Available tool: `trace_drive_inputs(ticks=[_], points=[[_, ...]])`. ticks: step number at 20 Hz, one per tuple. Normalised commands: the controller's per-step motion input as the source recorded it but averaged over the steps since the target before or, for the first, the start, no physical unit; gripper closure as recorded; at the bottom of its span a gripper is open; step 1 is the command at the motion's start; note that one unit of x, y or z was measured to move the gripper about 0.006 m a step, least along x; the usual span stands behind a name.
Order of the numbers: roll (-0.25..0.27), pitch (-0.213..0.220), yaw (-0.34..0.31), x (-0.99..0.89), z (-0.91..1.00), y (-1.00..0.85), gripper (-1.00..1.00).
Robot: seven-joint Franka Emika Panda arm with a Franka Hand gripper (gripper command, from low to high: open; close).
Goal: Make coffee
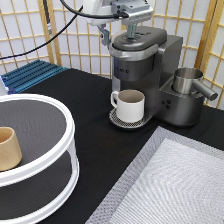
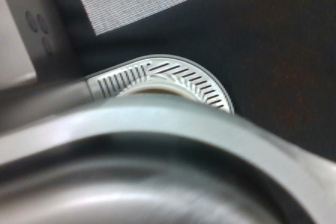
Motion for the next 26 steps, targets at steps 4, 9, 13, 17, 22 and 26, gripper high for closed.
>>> trace_drive_inputs(ticks=[4, 9, 13, 17, 22, 26], points=[[-0.059, -0.014, 0.050, -0.10, -0.08, 0.02, -1.00], [-0.008, 0.000, 0.009, 0.01, -0.01, -0.22, -1.00], [0.000, 0.000, 0.000, 0.10, 0.10, -0.23, -1.00], [0.000, 0.000, 0.000, 0.08, 0.03, -0.10, -1.00], [-0.019, 0.000, 0.000, -0.03, 0.00, 0.10, -1.00], [-0.033, 0.000, 0.006, 0.00, -0.03, 0.14, -1.00]])
